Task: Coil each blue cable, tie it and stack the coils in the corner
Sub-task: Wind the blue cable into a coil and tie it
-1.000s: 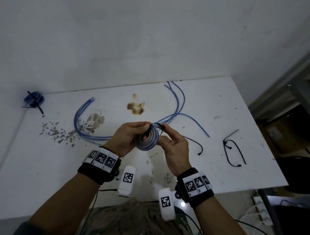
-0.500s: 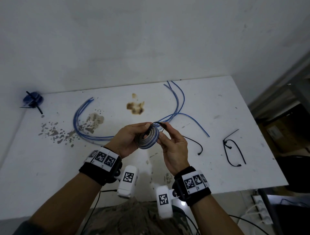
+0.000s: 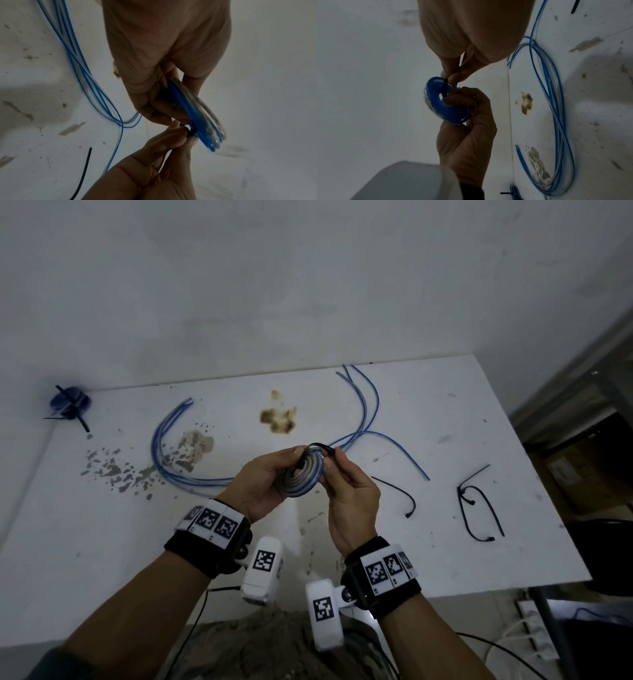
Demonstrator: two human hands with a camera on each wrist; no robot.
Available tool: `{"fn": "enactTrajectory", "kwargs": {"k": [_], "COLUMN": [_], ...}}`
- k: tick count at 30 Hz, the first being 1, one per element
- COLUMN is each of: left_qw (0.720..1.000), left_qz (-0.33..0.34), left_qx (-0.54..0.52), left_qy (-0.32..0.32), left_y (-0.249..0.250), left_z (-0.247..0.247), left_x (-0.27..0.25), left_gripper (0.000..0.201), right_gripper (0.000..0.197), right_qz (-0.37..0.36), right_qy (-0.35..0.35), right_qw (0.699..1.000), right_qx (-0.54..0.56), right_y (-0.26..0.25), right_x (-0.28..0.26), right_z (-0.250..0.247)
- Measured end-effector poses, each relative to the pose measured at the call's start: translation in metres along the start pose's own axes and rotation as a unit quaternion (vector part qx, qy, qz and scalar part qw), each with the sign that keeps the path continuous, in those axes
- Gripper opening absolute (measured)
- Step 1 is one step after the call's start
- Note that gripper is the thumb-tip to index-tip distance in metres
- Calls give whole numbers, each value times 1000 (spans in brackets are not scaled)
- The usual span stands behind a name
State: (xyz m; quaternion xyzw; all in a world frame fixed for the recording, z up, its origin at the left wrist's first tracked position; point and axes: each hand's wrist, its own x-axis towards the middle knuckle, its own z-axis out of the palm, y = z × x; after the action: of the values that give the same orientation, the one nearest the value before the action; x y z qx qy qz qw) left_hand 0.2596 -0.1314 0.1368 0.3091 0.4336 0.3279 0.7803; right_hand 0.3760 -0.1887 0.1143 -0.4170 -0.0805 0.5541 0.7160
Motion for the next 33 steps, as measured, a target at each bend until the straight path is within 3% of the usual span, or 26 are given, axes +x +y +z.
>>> {"fn": "enactTrajectory", "kwargs": {"k": [5,10,13,17,21,24,29,33], "left_qw": [1000,999,999,988,944,911,875,856], "left_qz": [2,16,18,82,142,170,192,196], "left_qx": [0,20,38,115,296,375,442,477], "left_qy": [7,26,34,59,-12,-42,-41,-27], "left_y": [1,3,4,14,22,21,21,17], "left_z": [-4,-14,-21,-25,-30,-31,-38,-46], "left_x": [-1,-2,-2,-8,-15,-18,-23,-27], "left_gripper": [46,25,42,13,15,16,18,15], "right_gripper": [13,8,7,27,21,24,15,21], "right_qz": [1,-24,-22,114,284,330,303,167], "right_qy": [14,-40,-53,-66,-123,-152,-165,-176], "right_qw": [1000,997,992,975,919,891,876,872], "right_qx": [6,-68,-109,-177,-245,-272,-336,-424], "right_y": [1,-4,-9,-15,-28,-32,-27,-19], "right_x": [5,5,8,22,33,39,43,41], "right_z": [2,1,-1,-4,-4,4,7,8]}}
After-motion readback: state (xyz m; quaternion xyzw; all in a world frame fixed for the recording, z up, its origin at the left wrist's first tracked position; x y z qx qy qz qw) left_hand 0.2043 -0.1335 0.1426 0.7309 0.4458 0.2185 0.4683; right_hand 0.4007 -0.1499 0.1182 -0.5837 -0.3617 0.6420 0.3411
